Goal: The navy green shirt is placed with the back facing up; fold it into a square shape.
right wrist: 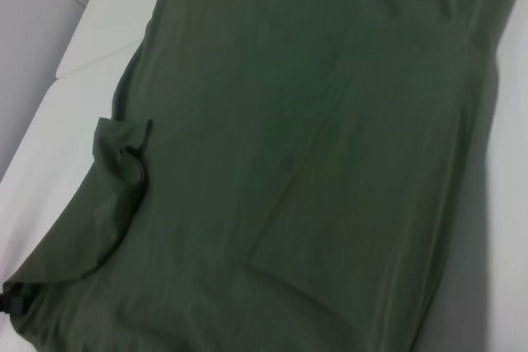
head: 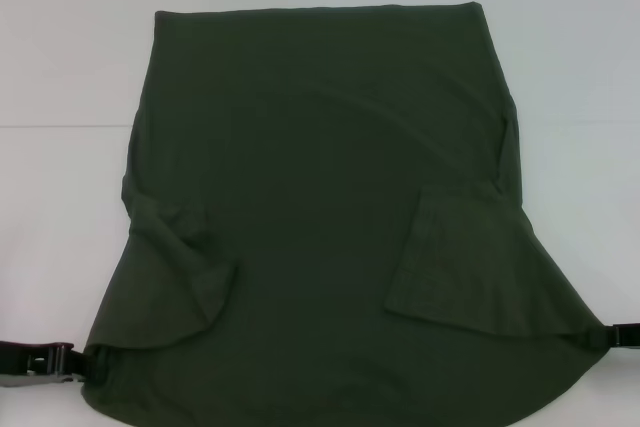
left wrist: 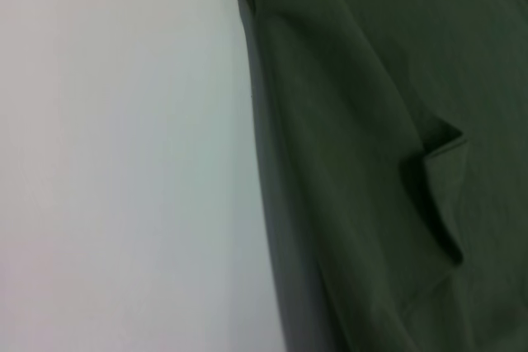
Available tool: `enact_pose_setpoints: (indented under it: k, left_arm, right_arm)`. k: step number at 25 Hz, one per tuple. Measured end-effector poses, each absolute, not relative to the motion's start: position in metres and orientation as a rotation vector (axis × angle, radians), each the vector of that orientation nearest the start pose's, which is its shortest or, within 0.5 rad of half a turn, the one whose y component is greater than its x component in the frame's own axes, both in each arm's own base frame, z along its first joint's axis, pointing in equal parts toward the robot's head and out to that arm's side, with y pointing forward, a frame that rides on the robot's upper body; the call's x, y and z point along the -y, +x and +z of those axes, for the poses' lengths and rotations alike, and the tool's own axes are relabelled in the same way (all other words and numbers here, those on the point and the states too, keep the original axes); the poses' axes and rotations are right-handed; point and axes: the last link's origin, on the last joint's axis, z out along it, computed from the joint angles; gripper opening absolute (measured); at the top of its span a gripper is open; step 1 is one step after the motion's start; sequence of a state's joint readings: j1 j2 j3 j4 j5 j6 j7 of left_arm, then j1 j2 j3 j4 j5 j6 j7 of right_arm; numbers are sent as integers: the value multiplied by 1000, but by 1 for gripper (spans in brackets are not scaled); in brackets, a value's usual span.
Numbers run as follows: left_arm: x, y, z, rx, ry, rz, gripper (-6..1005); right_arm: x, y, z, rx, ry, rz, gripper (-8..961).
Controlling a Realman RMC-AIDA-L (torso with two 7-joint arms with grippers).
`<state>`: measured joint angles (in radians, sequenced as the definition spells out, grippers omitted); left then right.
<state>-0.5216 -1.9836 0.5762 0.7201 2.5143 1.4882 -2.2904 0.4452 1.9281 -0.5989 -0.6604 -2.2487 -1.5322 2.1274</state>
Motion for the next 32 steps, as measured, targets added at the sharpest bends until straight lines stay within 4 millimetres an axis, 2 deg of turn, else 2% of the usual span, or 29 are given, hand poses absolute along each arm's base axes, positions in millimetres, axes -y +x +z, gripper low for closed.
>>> enact_pose_setpoints:
  k: [5,14,19,25,28,32]
  left_arm:
    - [-316,-346,44,1838,-2204,-136,34]
    - [-306,-350,52,1882,-2243,-130,35]
    - [-294,-341,55,1930,-2348,-114,36]
    - [-273,-336,56,2032,-2459,-8,36]
    - [-261,-333,52,2088,-2525,29,37]
    - [-256,-331,50,2108,-2558,18,37]
  right_arm:
    - [-308,347,60,-1669,-2319,392,44]
    - [-291,350,63,-1622,-2449,309,45]
    - [-274,346,61,-1571,-2607,269,44]
    - [-253,344,52,-1521,-2793,169,44]
    - [-248,344,48,-1513,-2838,127,44]
    - [-246,344,47,-1505,-2856,113,44]
